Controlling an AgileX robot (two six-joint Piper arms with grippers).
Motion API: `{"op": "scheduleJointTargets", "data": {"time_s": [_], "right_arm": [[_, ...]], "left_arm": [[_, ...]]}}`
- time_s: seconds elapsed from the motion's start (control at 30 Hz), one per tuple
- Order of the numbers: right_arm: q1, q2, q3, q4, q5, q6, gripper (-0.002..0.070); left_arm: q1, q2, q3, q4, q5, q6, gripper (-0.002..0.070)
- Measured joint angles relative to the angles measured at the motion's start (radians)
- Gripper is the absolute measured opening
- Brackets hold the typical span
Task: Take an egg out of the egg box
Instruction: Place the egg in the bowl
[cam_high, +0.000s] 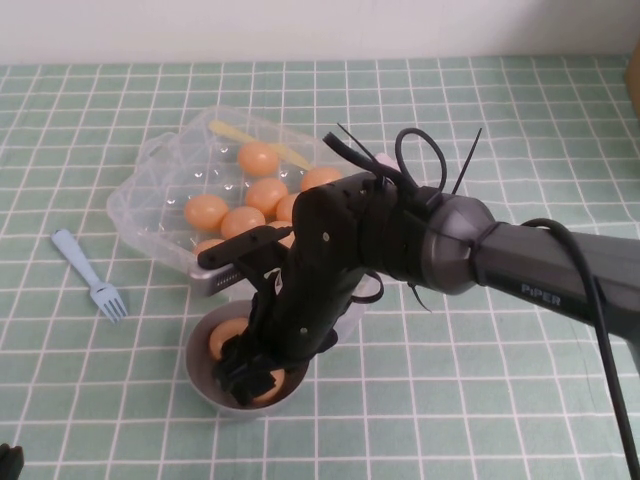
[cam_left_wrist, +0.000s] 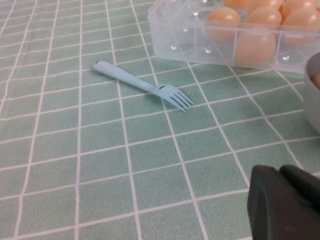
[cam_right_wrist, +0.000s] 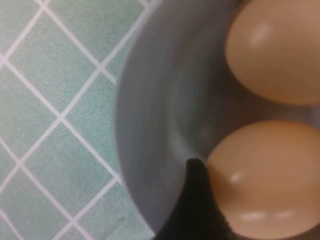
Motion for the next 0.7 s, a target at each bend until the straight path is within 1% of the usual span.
{"op": "scheduleJointTargets", "data": {"time_s": [0.2, 0.37, 0.43, 0.6, 0.7], "right_arm": [[0.0, 0.002, -0.002, 0.0, -0.004, 0.0, 0.0475], [0.0, 0.002, -0.054, -0.003, 0.014, 0.0, 0.0553], [0.0, 0.002, -0.08, -0.014, 0.033, 0.0, 0.0567], [0.0, -0.004, -0.119, -0.045, 0.081, 0.0, 0.057], [0.0, -0.049, -0.11, -0.05, 0.092, 0.0, 0.0526]], "left_arm": [[0.0, 0.0, 0.0, 0.0, 0.0, 0.0, -0.0003], [0.0, 0.0, 0.0, 0.0, 0.0, 0.0, -0.0003], [0.0, 0.0, 0.0, 0.0, 0.0, 0.0, -0.0003], [0.0, 0.0, 0.0, 0.0, 0.0, 0.0, -0.0003], [0.0, 0.0, 0.0, 0.0, 0.0, 0.0, -0.0003]]}}
